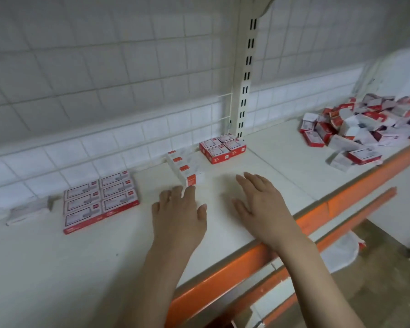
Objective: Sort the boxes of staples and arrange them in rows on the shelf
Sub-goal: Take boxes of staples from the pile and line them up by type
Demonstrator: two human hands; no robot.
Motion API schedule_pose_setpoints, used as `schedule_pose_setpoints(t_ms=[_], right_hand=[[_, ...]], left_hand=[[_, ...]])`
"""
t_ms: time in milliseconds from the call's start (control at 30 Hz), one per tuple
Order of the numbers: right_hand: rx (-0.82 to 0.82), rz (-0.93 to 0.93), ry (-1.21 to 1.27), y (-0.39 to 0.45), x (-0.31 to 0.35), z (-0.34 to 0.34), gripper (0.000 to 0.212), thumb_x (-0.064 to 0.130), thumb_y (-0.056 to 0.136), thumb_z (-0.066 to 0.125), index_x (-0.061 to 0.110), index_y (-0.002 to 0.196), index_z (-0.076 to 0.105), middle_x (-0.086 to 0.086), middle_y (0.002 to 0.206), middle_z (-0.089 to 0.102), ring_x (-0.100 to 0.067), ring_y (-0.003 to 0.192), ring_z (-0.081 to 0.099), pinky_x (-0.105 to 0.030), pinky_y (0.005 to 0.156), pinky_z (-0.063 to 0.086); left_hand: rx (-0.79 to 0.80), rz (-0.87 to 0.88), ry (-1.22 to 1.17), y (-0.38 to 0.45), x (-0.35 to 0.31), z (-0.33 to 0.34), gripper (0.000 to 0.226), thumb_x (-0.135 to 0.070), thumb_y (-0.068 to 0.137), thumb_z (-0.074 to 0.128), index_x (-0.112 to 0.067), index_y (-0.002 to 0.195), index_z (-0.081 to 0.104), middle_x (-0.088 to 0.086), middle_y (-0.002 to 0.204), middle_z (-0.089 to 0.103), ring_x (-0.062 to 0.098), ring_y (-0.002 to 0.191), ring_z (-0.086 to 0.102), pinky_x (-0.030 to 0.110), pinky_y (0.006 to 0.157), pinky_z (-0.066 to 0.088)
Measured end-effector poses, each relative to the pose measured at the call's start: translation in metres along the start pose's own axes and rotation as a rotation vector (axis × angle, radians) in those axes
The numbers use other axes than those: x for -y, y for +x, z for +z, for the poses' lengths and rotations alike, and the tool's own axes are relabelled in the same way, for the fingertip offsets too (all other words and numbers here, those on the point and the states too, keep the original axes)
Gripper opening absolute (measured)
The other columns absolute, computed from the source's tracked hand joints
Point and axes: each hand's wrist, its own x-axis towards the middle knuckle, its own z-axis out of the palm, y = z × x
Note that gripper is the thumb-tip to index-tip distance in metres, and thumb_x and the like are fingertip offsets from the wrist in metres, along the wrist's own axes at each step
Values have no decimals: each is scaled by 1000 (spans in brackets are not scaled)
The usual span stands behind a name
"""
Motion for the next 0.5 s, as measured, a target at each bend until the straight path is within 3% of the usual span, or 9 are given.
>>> schedule_pose_setpoints(t_ms=[100, 233, 500], right_hand=[[-32, 107, 3, -5, -71, -21, 52, 31, 94, 46, 12, 142, 35, -8, 144, 38, -28, 132, 31, -37, 107, 27], [-83, 189, 32, -2, -148, -49, 49, 22, 91, 51, 10, 137, 41, -10, 138, 46, -30, 127, 37, -37, 105, 30], [-93, 194, 119, 3, -208, -49, 46, 14, 85, 52, 1, 130, 49, -19, 128, 53, -40, 116, 46, -39, 101, 33]], left_hand=[[9, 18, -39, 13, -61, 14, 49, -46, 95, 36, -26, 140, 31, -3, 145, 36, 20, 134, 29, 35, 105, 31], [34, 15, -83, 24, -127, 31, 50, -46, 96, 34, -27, 142, 28, -4, 147, 32, 18, 136, 25, 35, 107, 28], [50, 5, -87, 40, -179, 52, 49, -42, 96, 36, -25, 141, 31, -2, 145, 35, 20, 131, 30, 36, 103, 30]])
